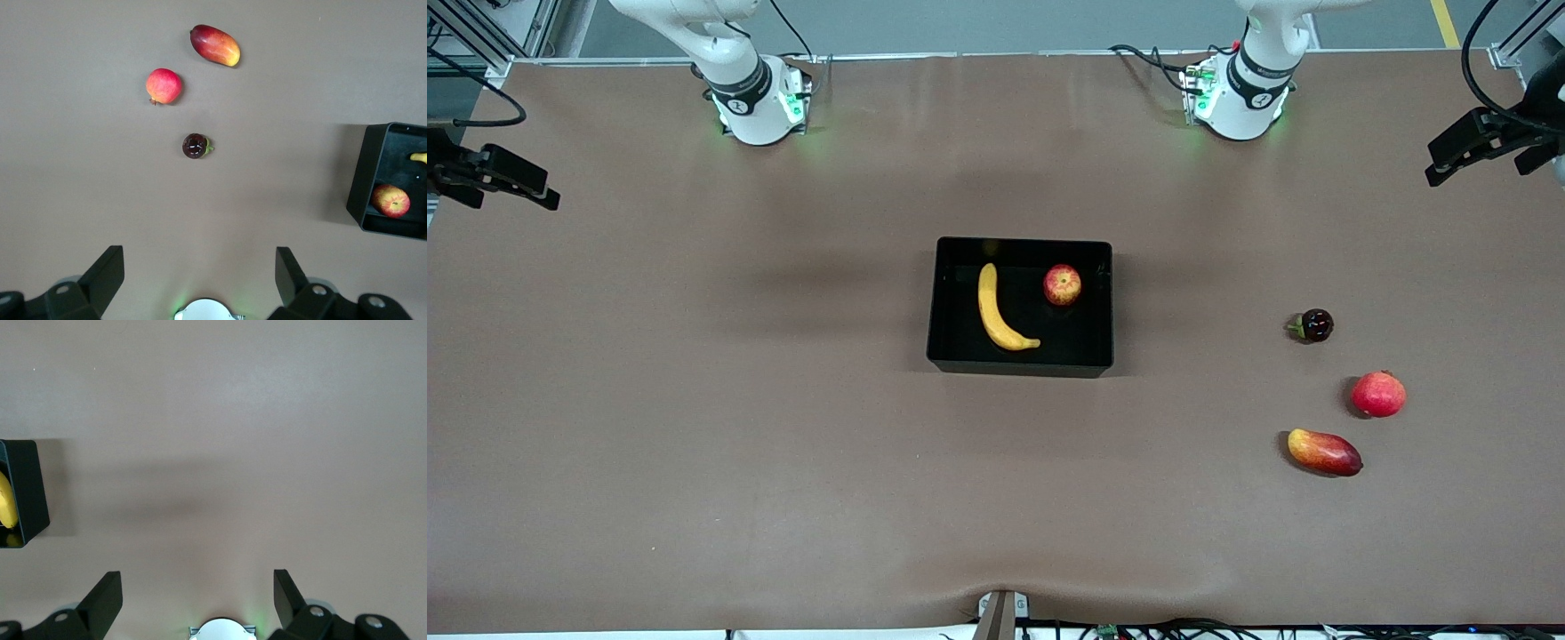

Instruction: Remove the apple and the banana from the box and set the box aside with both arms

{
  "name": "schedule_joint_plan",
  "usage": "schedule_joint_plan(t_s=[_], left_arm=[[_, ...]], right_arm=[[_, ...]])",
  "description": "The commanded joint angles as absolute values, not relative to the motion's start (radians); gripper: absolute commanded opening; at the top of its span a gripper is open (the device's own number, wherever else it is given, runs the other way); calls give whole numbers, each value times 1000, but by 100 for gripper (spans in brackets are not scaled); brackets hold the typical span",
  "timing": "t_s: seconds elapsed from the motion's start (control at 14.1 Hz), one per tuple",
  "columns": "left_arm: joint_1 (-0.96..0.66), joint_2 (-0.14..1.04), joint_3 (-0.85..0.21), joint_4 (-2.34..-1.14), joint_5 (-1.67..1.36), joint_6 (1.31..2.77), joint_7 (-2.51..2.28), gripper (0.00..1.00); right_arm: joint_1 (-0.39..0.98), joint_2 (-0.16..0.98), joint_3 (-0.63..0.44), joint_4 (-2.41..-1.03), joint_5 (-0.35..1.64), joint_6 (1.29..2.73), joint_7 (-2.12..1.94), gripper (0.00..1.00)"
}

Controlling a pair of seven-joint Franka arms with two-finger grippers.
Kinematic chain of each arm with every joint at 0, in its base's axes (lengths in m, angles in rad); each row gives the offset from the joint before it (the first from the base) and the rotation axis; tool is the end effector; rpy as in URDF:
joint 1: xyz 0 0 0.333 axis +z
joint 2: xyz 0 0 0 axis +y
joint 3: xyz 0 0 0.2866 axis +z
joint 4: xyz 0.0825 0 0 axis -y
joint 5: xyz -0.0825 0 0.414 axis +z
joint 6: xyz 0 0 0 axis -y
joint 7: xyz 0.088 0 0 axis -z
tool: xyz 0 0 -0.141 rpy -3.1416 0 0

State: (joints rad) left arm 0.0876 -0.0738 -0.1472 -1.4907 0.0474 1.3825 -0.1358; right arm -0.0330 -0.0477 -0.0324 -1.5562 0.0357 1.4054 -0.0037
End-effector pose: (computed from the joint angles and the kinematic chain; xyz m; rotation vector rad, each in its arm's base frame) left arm 0.5402 -0.0278 0.6258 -3.0778 -0.1306 0.0453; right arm 0.5490 -0.0308 0.5821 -3.0958 0.0891 0.1578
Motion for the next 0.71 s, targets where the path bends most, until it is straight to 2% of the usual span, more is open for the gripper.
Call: schedule_joint_plan(t_s=[0.0, 0.36, 0.64], left_arm=[[91, -86, -141, -1485, 28, 1359, -104, 100], [86, -77, -141, -1482, 28, 1361, -112, 100], [42, 4, -178, -1494, -58, 1359, -162, 100]], right_arm=[[-52, -75, -21, -1578, 37, 1414, -14, 100], [-52, -75, -21, -1578, 37, 1414, -14, 100], [-52, -75, -21, -1580, 37, 1414, -14, 100]])
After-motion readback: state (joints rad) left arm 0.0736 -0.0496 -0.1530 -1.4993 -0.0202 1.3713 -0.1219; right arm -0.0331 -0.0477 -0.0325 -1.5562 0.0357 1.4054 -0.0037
